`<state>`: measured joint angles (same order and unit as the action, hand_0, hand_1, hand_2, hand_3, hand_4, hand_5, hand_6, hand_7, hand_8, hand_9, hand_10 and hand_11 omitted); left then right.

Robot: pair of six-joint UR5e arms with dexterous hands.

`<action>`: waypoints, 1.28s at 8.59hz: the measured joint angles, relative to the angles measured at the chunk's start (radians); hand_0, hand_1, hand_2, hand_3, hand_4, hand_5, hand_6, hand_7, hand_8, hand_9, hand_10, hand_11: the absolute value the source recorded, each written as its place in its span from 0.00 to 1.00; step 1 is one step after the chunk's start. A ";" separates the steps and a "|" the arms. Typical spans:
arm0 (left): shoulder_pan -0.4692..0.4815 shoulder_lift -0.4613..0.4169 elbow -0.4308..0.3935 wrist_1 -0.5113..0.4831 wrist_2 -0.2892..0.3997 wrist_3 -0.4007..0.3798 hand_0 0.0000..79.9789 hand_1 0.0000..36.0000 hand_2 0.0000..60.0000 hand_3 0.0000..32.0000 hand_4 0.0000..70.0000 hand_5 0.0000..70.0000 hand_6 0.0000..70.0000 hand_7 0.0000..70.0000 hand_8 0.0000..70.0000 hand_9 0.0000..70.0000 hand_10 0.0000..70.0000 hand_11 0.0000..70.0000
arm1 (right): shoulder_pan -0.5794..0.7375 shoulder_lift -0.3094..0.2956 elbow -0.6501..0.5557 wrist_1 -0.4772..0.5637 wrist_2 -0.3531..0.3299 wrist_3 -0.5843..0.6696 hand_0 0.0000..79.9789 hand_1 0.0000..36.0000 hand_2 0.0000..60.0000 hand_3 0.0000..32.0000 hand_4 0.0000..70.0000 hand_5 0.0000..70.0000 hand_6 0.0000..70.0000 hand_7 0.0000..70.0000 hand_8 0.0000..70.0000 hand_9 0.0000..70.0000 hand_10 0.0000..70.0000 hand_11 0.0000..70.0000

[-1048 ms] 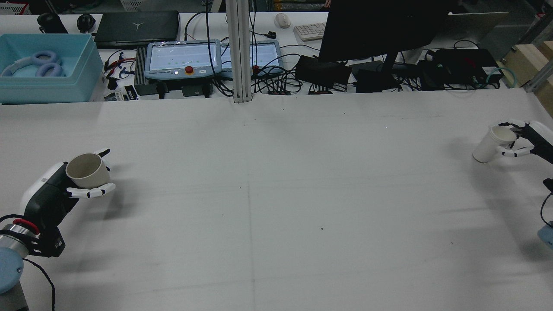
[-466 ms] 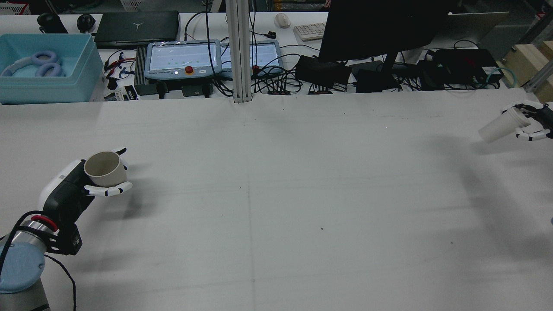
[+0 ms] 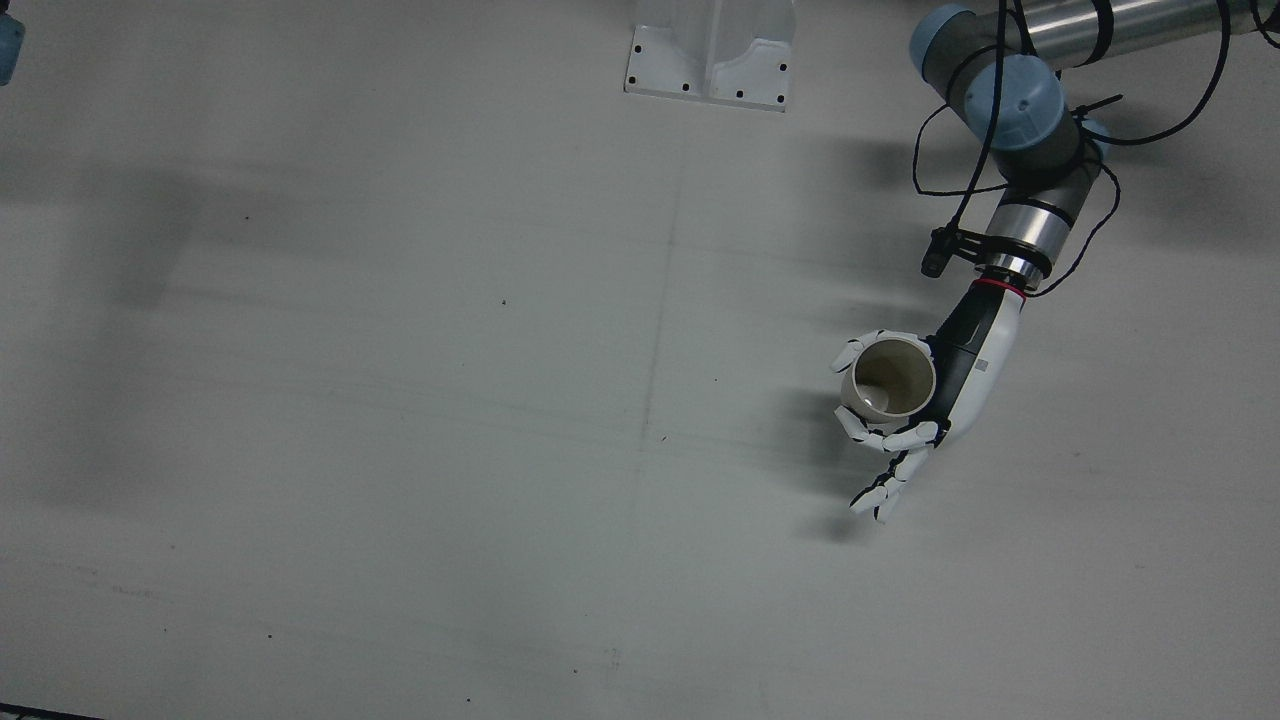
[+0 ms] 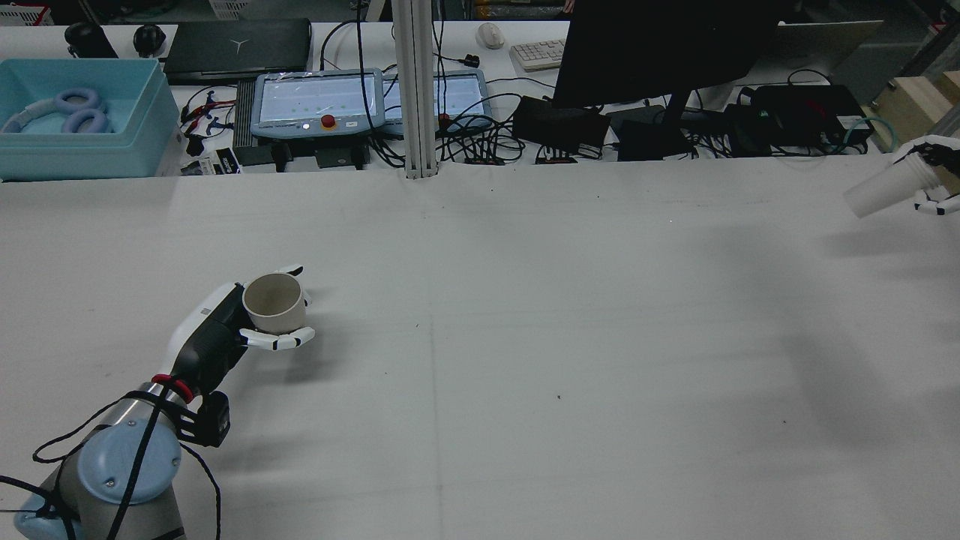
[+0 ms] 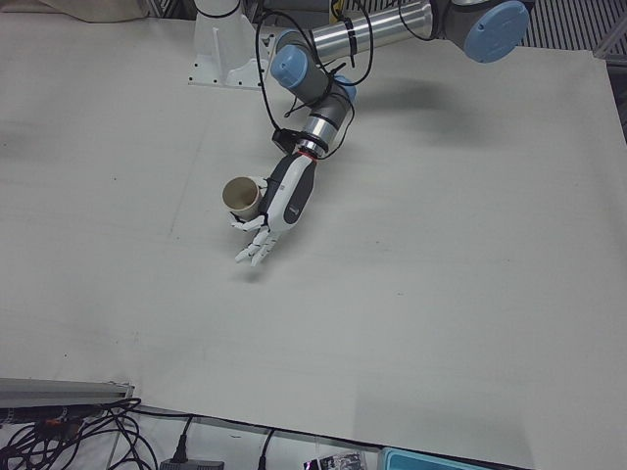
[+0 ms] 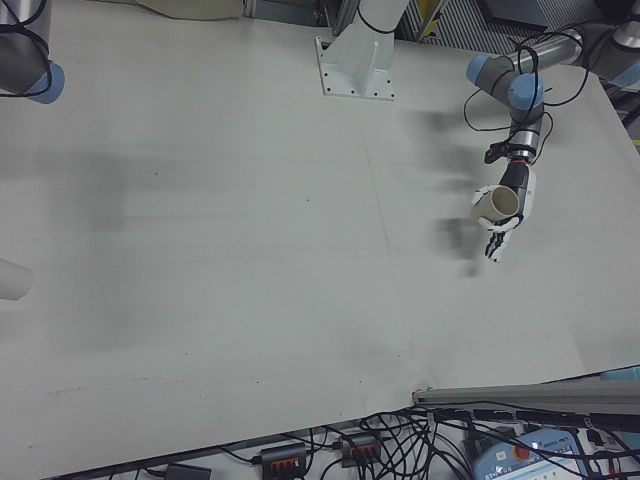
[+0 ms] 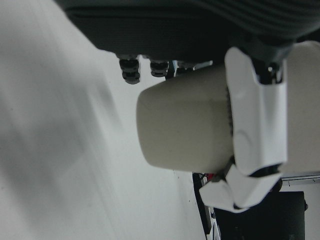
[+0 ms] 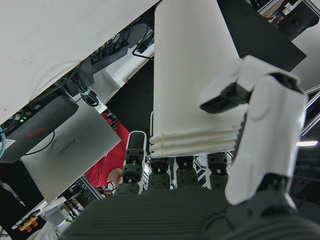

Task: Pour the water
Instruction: 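Carry the white paper cup toward the beige cup held by the left hand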

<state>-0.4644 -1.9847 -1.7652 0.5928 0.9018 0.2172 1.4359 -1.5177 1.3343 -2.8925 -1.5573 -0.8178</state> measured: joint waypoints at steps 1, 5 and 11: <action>0.013 -0.037 0.021 0.003 0.001 0.017 0.71 1.00 1.00 0.00 1.00 1.00 0.15 0.23 0.07 0.06 0.08 0.14 | 0.004 0.003 0.055 -0.083 -0.003 -0.002 0.92 1.00 1.00 0.00 0.83 0.74 0.60 0.56 0.42 0.50 0.22 0.35; 0.061 -0.177 0.097 0.005 0.006 0.128 0.72 1.00 1.00 0.00 1.00 1.00 0.17 0.25 0.08 0.07 0.08 0.14 | -0.028 0.044 0.317 -0.480 -0.002 -0.051 1.00 1.00 1.00 0.00 1.00 0.94 0.69 0.64 0.45 0.52 0.22 0.38; 0.086 -0.380 0.307 0.003 0.010 0.136 0.71 1.00 1.00 0.00 1.00 1.00 0.20 0.26 0.09 0.07 0.08 0.14 | -0.080 0.196 0.544 -0.863 0.069 -0.137 1.00 1.00 1.00 0.00 1.00 1.00 0.82 0.82 0.47 0.57 0.23 0.38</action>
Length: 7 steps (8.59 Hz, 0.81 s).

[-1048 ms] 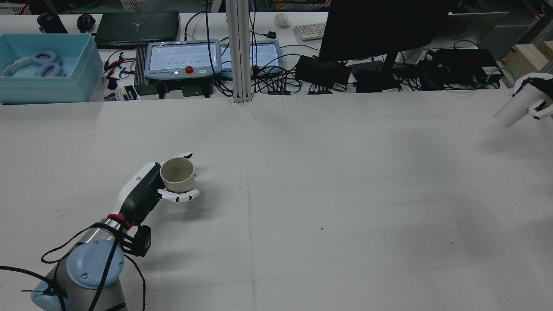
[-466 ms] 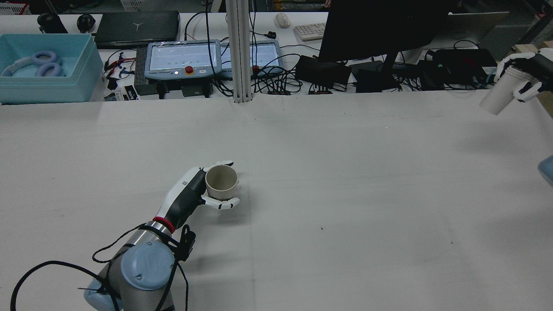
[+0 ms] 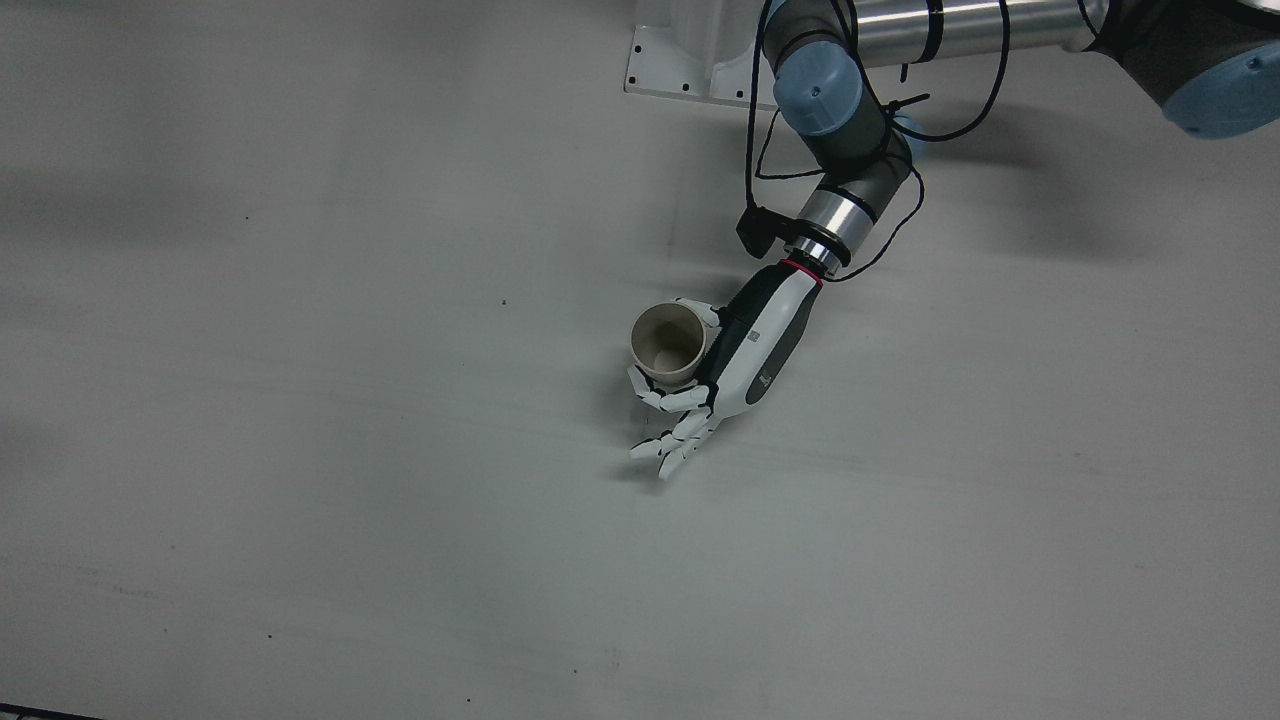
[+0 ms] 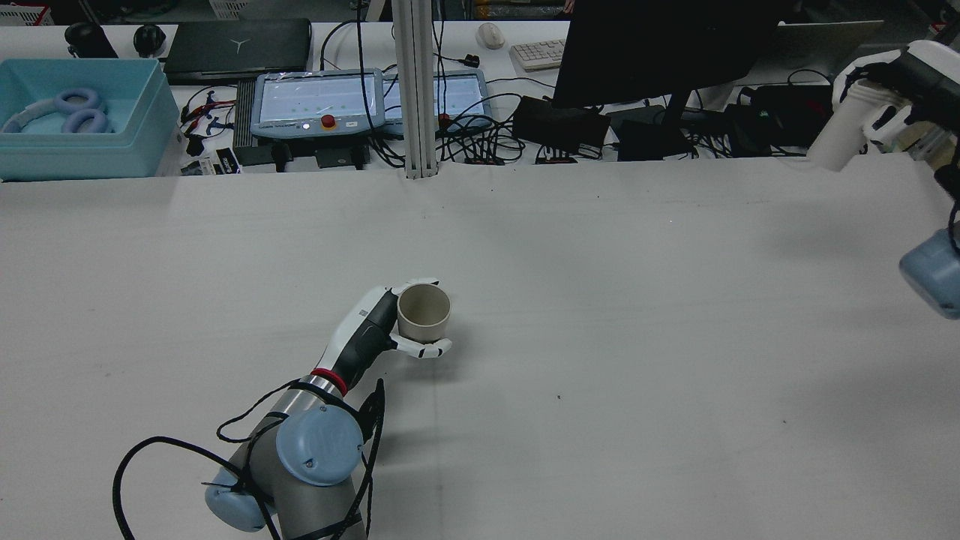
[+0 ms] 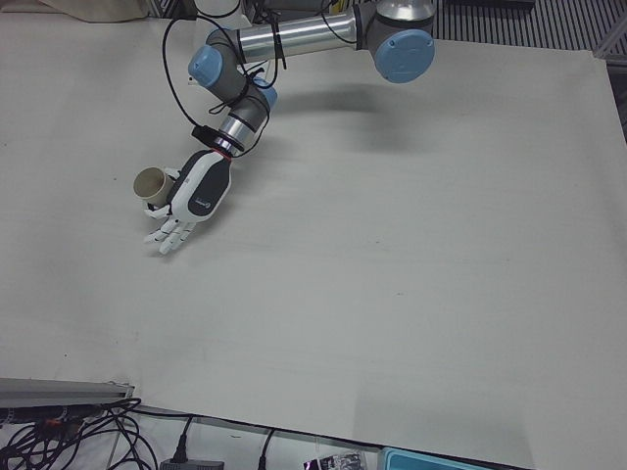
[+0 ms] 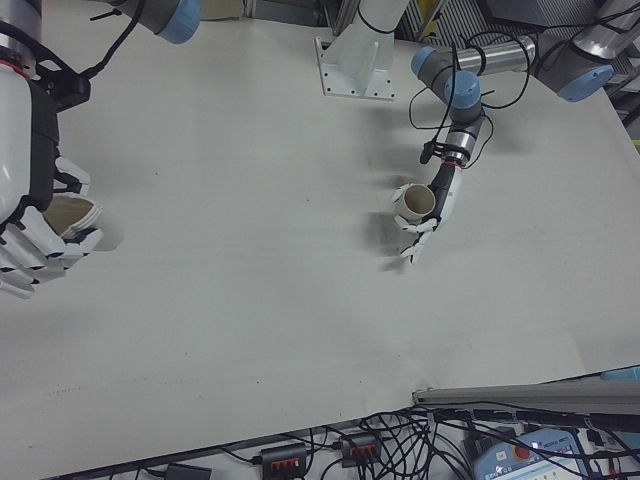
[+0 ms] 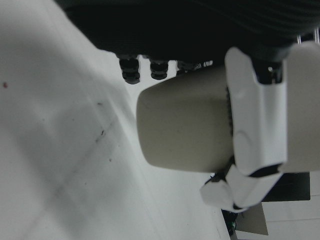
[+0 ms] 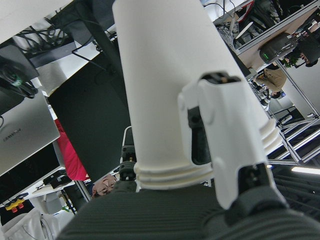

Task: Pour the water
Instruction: 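Carry the white paper cup toward the beige cup held by the left hand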

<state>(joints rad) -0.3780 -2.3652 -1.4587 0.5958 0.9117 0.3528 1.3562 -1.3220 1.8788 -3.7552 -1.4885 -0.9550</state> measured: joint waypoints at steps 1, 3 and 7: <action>0.002 -0.027 0.033 -0.001 0.001 0.001 0.73 1.00 1.00 0.00 1.00 1.00 0.21 0.26 0.09 0.07 0.08 0.14 | -0.026 0.040 0.013 -0.042 0.022 -0.016 1.00 1.00 1.00 0.00 1.00 1.00 0.83 0.86 0.47 0.58 0.22 0.37; 0.006 -0.098 0.064 -0.003 0.015 0.063 0.74 1.00 1.00 0.00 1.00 1.00 0.22 0.27 0.10 0.08 0.08 0.13 | -0.092 0.160 0.022 -0.164 0.072 -0.074 1.00 1.00 1.00 0.00 1.00 1.00 0.83 0.86 0.47 0.58 0.21 0.36; -0.004 -0.230 0.129 -0.091 0.104 0.272 0.75 1.00 1.00 0.00 1.00 1.00 0.27 0.32 0.11 0.09 0.08 0.14 | -0.223 0.318 0.024 -0.337 0.113 -0.201 1.00 1.00 1.00 0.00 1.00 1.00 0.84 0.88 0.47 0.59 0.18 0.32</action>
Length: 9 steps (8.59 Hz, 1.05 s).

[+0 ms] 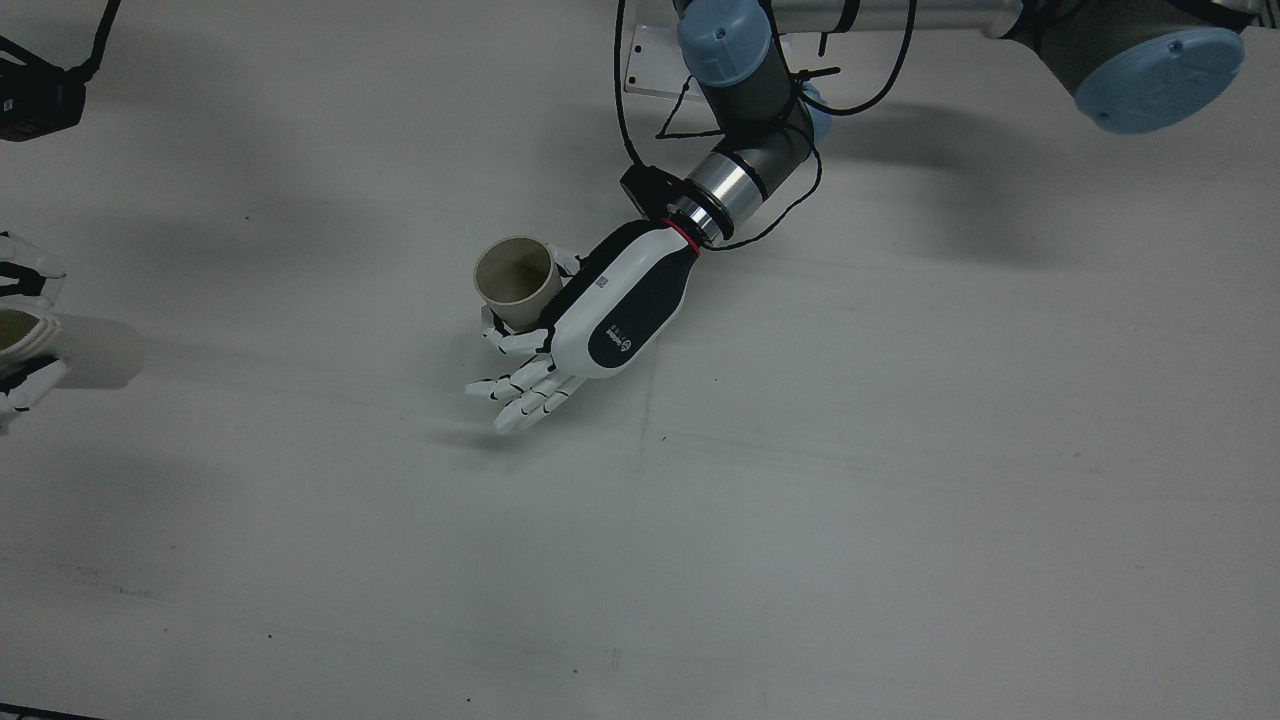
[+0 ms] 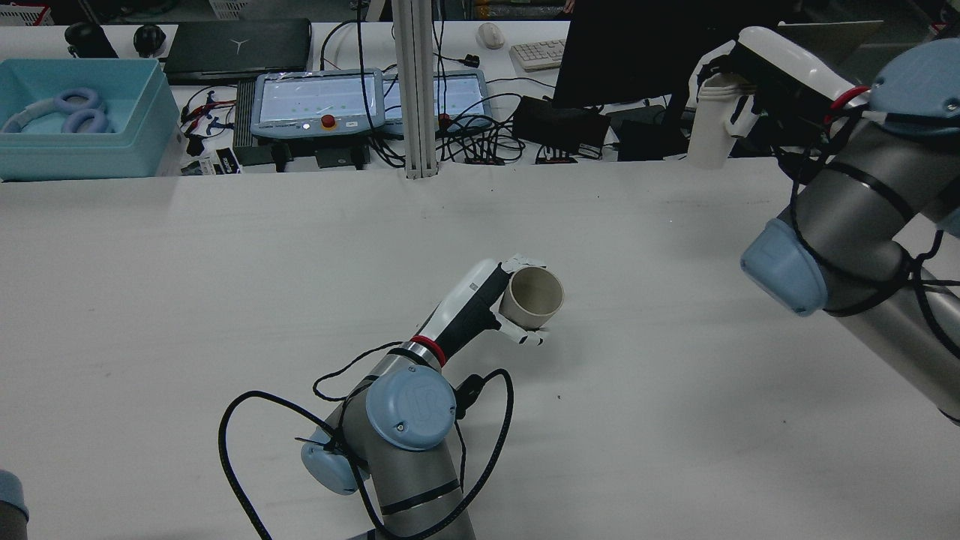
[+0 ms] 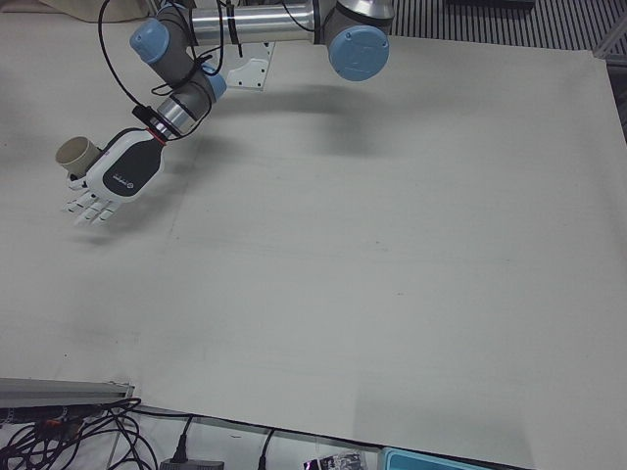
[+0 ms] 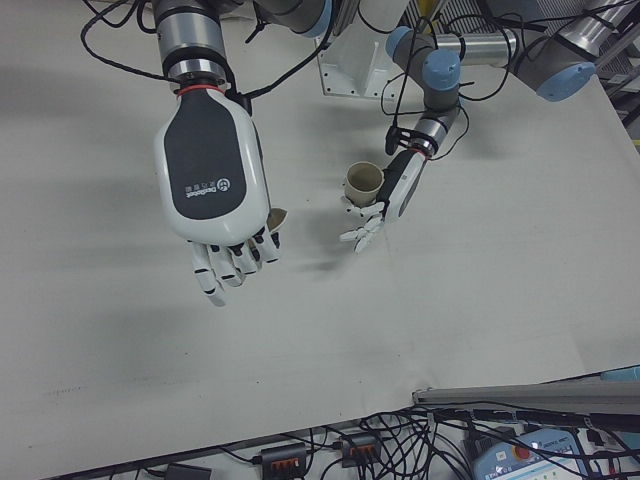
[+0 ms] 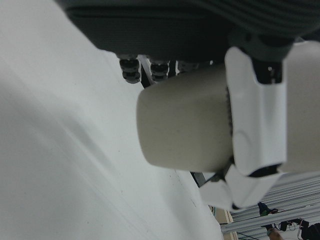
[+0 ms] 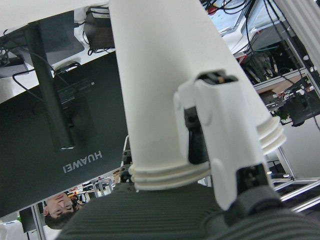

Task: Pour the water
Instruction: 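Carry the white paper cup toward the beige cup held by the left hand, then tilt the white paper cup over the beige cup's opening with the right hand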

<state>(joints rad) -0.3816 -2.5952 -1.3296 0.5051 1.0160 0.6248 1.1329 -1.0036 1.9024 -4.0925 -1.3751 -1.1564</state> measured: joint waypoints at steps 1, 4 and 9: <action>-0.006 -0.007 0.034 -0.027 0.004 0.010 0.74 1.00 1.00 0.00 1.00 1.00 0.27 0.32 0.12 0.09 0.08 0.13 | -0.033 0.028 -0.001 -0.032 0.003 -0.040 1.00 1.00 1.00 0.00 1.00 1.00 0.84 0.88 0.47 0.59 0.19 0.32; -0.046 -0.002 0.099 -0.057 0.023 0.016 0.75 1.00 1.00 0.00 1.00 1.00 0.26 0.30 0.11 0.07 0.05 0.10 | -0.137 0.089 -0.006 -0.116 0.027 -0.124 1.00 1.00 1.00 0.00 1.00 1.00 0.83 0.87 0.46 0.58 0.18 0.31; -0.083 0.004 0.130 -0.011 0.063 0.020 0.79 1.00 1.00 0.00 1.00 1.00 0.27 0.31 0.12 0.08 0.04 0.09 | -0.353 0.221 -0.142 -0.218 0.123 -0.207 1.00 1.00 1.00 0.00 1.00 1.00 0.81 0.85 0.46 0.58 0.20 0.33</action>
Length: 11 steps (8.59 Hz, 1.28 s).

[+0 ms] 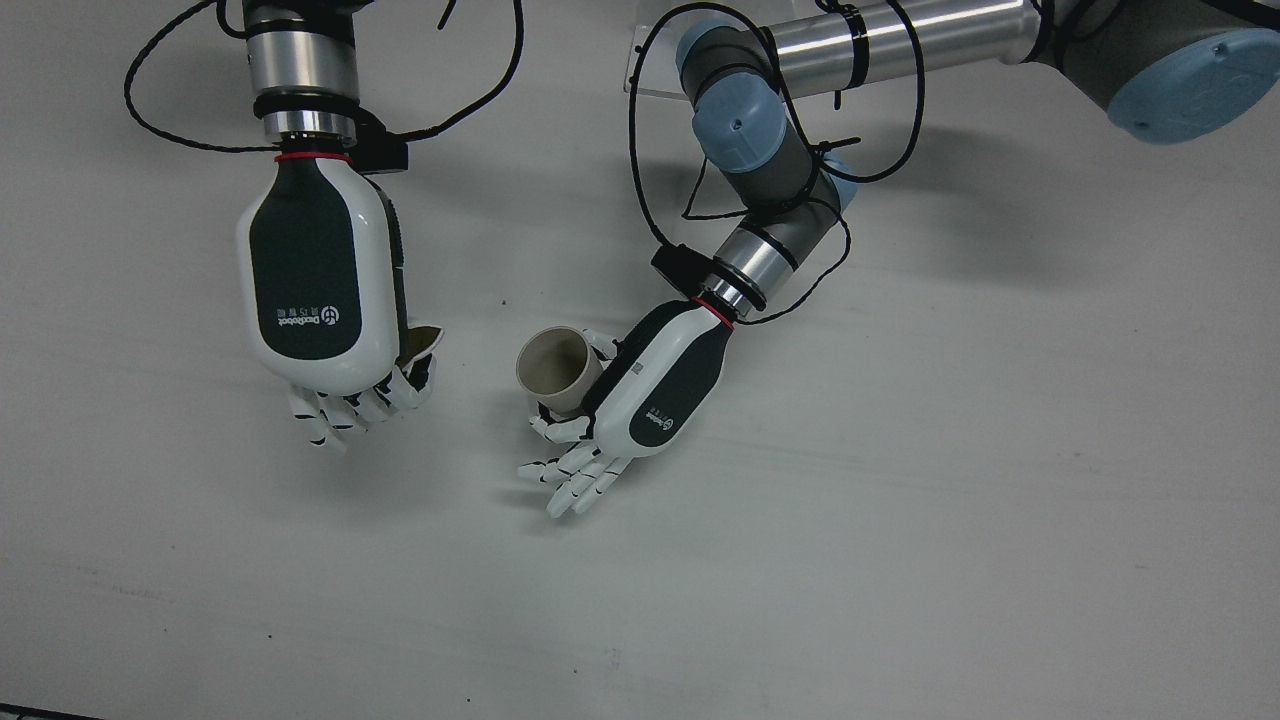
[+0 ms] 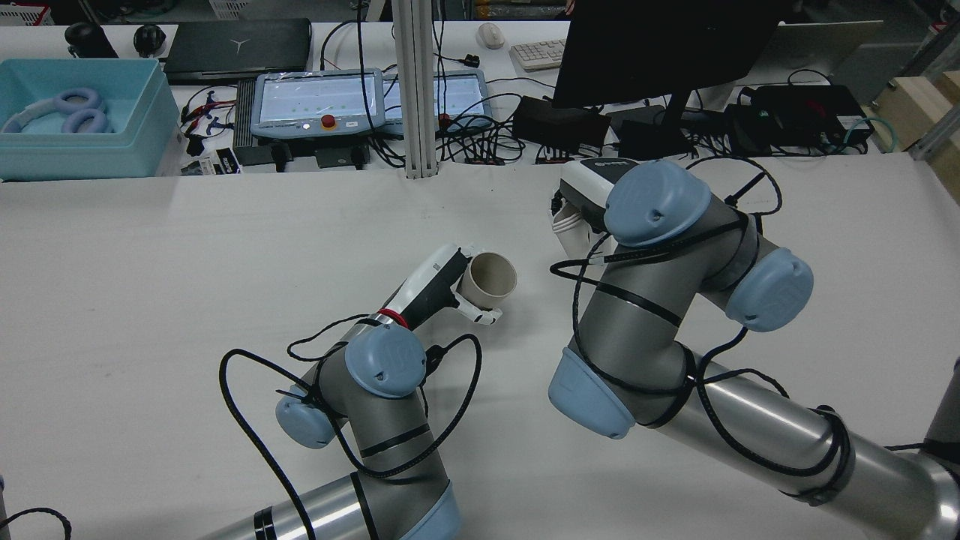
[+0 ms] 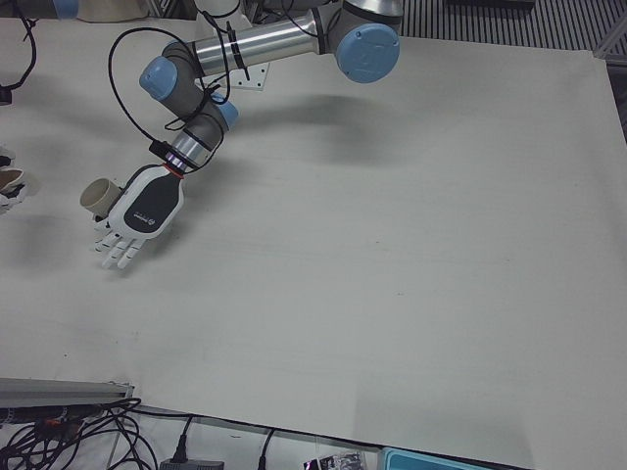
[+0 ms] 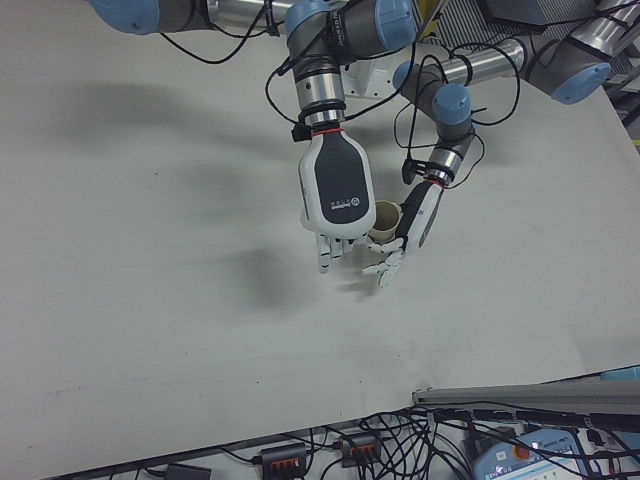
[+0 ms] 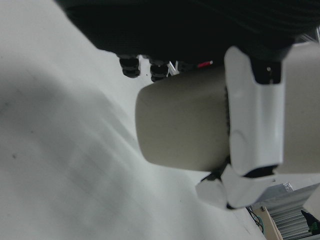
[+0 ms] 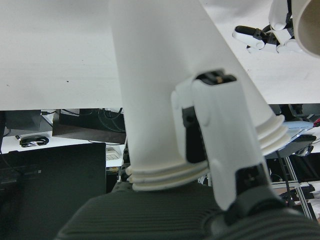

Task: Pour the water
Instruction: 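Tilt the white paper cup over the beige cup's opening with the right hand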

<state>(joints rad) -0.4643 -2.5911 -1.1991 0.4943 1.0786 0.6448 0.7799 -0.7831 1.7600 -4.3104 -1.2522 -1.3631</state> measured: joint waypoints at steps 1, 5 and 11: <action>0.002 -0.001 0.000 0.006 0.000 0.013 0.79 1.00 1.00 0.00 1.00 1.00 0.27 0.31 0.12 0.08 0.05 0.10 | -0.008 0.049 -0.059 -0.020 0.001 -0.002 1.00 1.00 1.00 0.00 1.00 1.00 0.81 0.84 0.46 0.58 0.20 0.33; -0.007 0.000 0.010 0.009 -0.001 0.037 0.76 1.00 1.00 0.00 1.00 1.00 0.28 0.31 0.13 0.09 0.06 0.11 | -0.063 0.232 -0.196 -0.178 0.000 -0.003 1.00 1.00 1.00 0.00 1.00 1.00 0.79 0.82 0.46 0.57 0.19 0.33; -0.079 0.028 0.010 0.012 0.050 0.037 0.74 1.00 1.00 0.00 1.00 1.00 0.25 0.29 0.12 0.08 0.05 0.10 | -0.069 0.265 -0.232 -0.349 -0.007 0.032 1.00 1.00 1.00 0.00 1.00 1.00 0.63 0.63 0.42 0.49 0.20 0.35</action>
<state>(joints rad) -0.5437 -2.5632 -1.1894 0.5059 1.1289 0.6822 0.7108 -0.5179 1.5277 -4.6592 -1.2596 -1.3308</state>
